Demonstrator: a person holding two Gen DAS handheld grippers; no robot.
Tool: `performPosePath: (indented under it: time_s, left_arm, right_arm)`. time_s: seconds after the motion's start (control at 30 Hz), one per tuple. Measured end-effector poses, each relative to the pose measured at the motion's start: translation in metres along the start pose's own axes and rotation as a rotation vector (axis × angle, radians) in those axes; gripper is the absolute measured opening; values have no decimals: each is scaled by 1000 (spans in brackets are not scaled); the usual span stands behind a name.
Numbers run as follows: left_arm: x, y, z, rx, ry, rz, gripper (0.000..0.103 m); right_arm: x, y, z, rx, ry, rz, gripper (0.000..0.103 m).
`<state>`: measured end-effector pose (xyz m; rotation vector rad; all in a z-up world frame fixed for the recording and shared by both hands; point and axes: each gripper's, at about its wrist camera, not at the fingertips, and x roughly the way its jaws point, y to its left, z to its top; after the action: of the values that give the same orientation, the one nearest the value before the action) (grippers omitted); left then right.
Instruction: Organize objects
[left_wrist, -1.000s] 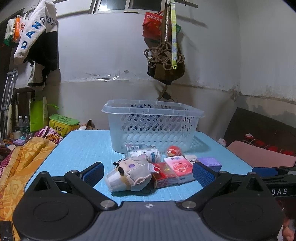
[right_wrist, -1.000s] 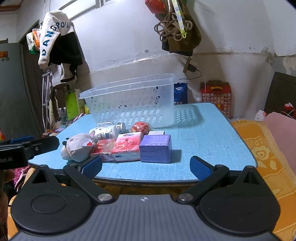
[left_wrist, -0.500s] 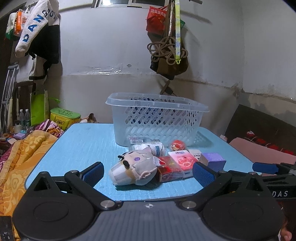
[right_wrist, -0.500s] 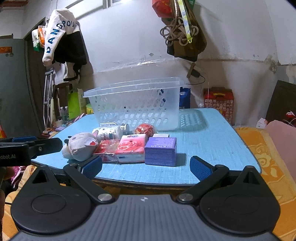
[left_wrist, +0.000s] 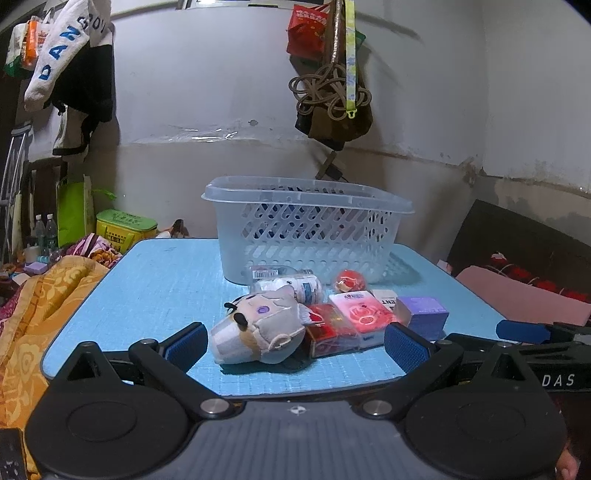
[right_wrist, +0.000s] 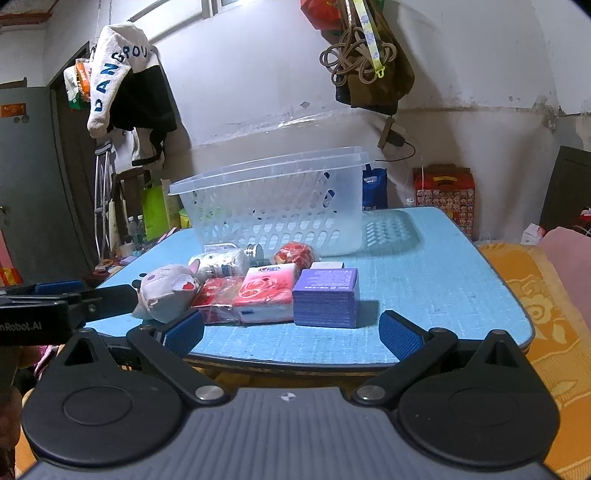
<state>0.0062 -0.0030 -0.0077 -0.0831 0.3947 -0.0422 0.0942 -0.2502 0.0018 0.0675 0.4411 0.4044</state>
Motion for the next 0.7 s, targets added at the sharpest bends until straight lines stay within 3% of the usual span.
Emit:
performPosePath:
  time_s: [0.17,0.33,0.47,0.7]
  left_arm:
    - [3,2,-1,-7,9,0,103]
    - [7,2,-1,2,17,31,103]
    - [7,2,-2,14,16,32,103]
    - [8,5,-2,2,13,32,103]
  right_arm:
    - [1,0,0,-5,-9,-4,103]
    - [-2,5,-4,-60,-80,-5,103]
    - [2,6,-2,-60,-65,-36,103]
    - [5,0,-3,-16,-43,-8,103]
